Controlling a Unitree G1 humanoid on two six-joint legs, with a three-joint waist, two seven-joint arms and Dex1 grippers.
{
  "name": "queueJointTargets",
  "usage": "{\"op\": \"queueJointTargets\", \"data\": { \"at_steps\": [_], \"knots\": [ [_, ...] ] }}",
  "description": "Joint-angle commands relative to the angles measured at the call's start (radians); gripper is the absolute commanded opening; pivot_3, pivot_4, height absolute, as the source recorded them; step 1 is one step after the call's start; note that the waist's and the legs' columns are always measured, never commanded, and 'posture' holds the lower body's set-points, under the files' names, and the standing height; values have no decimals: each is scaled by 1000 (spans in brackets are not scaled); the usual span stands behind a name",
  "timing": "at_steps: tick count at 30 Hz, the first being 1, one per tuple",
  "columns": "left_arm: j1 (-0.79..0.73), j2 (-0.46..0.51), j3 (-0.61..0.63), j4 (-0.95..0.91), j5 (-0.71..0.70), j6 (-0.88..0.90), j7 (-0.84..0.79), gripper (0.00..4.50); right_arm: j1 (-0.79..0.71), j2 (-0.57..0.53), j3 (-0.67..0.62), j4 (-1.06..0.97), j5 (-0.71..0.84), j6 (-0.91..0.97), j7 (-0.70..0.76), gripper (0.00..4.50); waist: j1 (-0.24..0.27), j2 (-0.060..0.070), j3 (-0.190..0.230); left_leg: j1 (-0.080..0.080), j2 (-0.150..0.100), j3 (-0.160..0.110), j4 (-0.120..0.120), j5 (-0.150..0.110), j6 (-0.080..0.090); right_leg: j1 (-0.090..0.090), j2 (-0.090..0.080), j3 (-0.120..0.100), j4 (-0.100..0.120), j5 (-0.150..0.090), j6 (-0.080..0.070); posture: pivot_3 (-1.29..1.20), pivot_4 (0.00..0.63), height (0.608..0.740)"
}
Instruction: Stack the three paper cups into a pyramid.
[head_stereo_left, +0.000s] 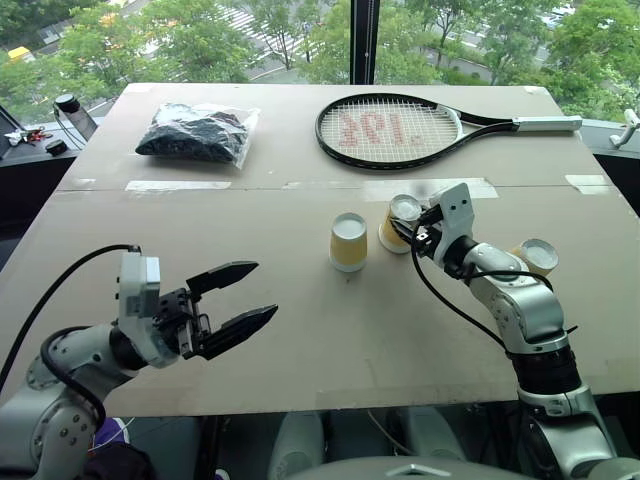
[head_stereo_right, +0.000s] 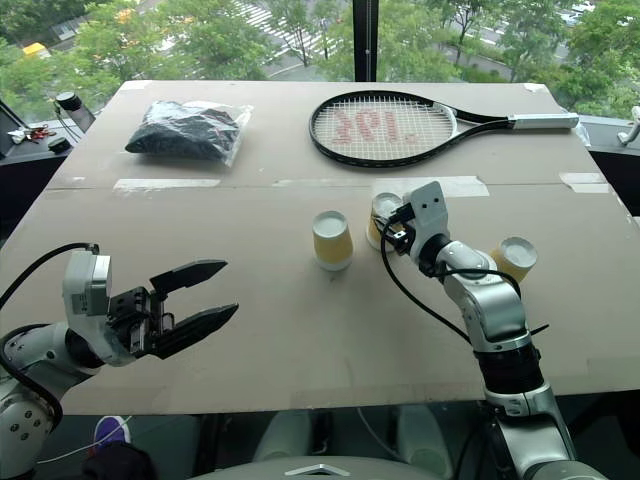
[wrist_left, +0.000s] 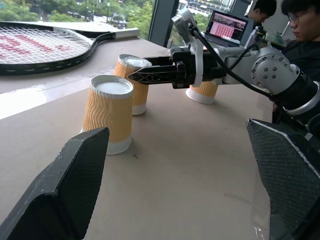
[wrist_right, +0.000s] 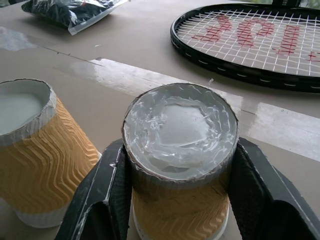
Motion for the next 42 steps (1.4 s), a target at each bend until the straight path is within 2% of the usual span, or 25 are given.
{"op": "queueJointTargets", "data": {
  "at_steps": [1, 6, 10, 38, 40, 42],
  "knots": [
    [-1, -4, 10, -11, -5, -28, -13, 4500, 20, -54, -18, -129, 35, -20, 76, 2017, 1, 0, 0, 0, 0, 0, 0, 0, 0, 0, 0, 0, 0, 0, 0, 0, 150, 740],
    [2, -17, 4, 28, 22, -61, -32, 4500, 119, -181, 6, -269, 91, 17, 210, 2017, 2, 0, 0, -1, 0, 0, -1, 0, 0, 0, -1, 0, -1, 0, 0, 0, 150, 740],
    [-2, -16, 1, 48, 27, -66, -44, 4500, 170, -217, 34, -315, 91, 22, 234, 2017, -2, 0, 0, 0, 0, 0, -1, -1, 2, 0, 0, 0, -1, 0, 0, 0, 150, 740],
    [10, -25, 11, 37, 25, -65, -36, 4500, 113, -123, 122, -172, -53, -67, 188, 2017, 0, 0, 0, 0, 0, 0, -1, 0, 0, 0, 0, 0, -1, 0, 0, 0, 150, 740],
    [11, -27, 10, 36, 25, -66, -35, 4500, 112, -123, 122, -162, -55, -74, 194, 2917, 0, 0, 0, 0, 0, 0, -1, 0, 0, 0, 0, 0, -1, 0, 0, 0, 150, 740],
    [12, -28, 9, 35, 25, -66, -35, 4500, 112, -125, 123, -158, -56, -80, 202, 3581, 0, 0, 0, 0, 0, 0, -1, 0, 0, 0, 0, 0, -1, 0, 0, 0, 150, 740]
  ]
}}
